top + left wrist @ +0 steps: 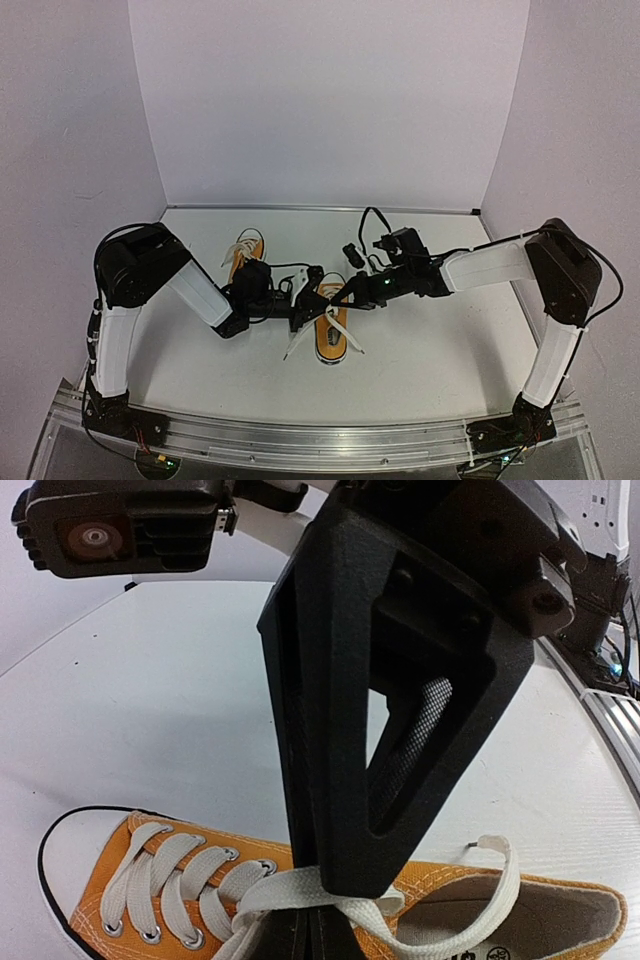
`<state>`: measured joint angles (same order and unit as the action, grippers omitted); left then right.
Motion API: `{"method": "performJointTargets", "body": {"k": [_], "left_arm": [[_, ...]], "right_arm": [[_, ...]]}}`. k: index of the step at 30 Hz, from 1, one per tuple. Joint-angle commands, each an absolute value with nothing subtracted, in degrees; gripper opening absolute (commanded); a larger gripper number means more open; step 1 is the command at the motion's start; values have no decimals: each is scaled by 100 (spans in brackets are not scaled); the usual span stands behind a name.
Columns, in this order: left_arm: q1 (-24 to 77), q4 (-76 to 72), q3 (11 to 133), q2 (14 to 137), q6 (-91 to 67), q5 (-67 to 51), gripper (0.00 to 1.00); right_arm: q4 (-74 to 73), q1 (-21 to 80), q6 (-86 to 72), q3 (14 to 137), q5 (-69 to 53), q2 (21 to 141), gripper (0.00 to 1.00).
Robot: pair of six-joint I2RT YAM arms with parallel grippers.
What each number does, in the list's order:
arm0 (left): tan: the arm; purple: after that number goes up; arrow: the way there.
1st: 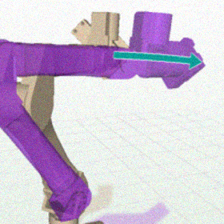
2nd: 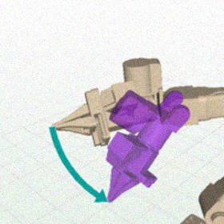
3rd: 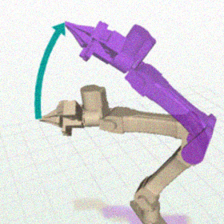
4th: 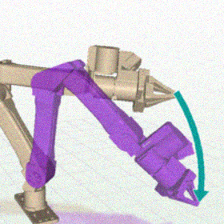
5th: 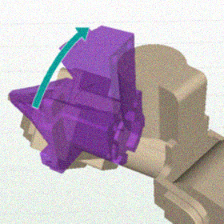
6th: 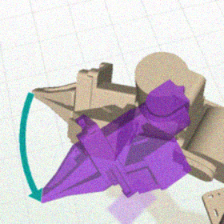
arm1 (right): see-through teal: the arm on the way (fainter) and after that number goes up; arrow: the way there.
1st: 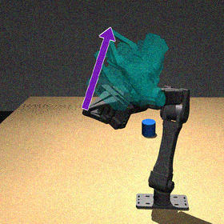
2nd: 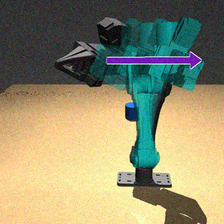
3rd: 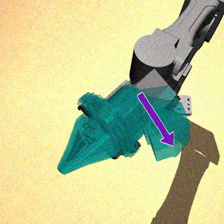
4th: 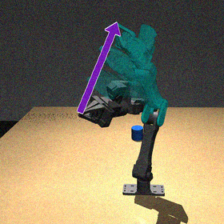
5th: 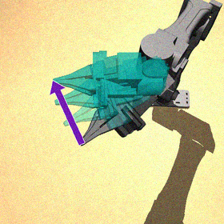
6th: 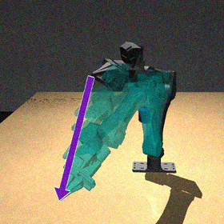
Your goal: Tie the shoes
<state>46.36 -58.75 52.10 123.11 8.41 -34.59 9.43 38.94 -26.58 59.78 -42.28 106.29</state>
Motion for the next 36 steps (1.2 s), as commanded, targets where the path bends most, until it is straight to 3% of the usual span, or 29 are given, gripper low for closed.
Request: {"method": "performJointTargets", "body": {"k": [1, 19, 28, 36], "left_arm": [[4710, -5482, 5404, 12316, 1208, -3459, 0], [4764, -5562, 5458, 12378, 1266, -3350, 0], [4764, -5637, 5409, 12376, 1260, -3374, 0], [4764, -5643, 5370, 12346, 1272, -3378, 0]], "right_arm": [[976, 3931, -2618, 6206, -4129, 10353, 11], [1135, 4191, -2724, 6175, -4482, 10875, 10], [1108, 3988, -2732, 5967, -4283, 10179, 20], [1003, 3616, -2695, 5714, -4054, 9893, 20]]}}
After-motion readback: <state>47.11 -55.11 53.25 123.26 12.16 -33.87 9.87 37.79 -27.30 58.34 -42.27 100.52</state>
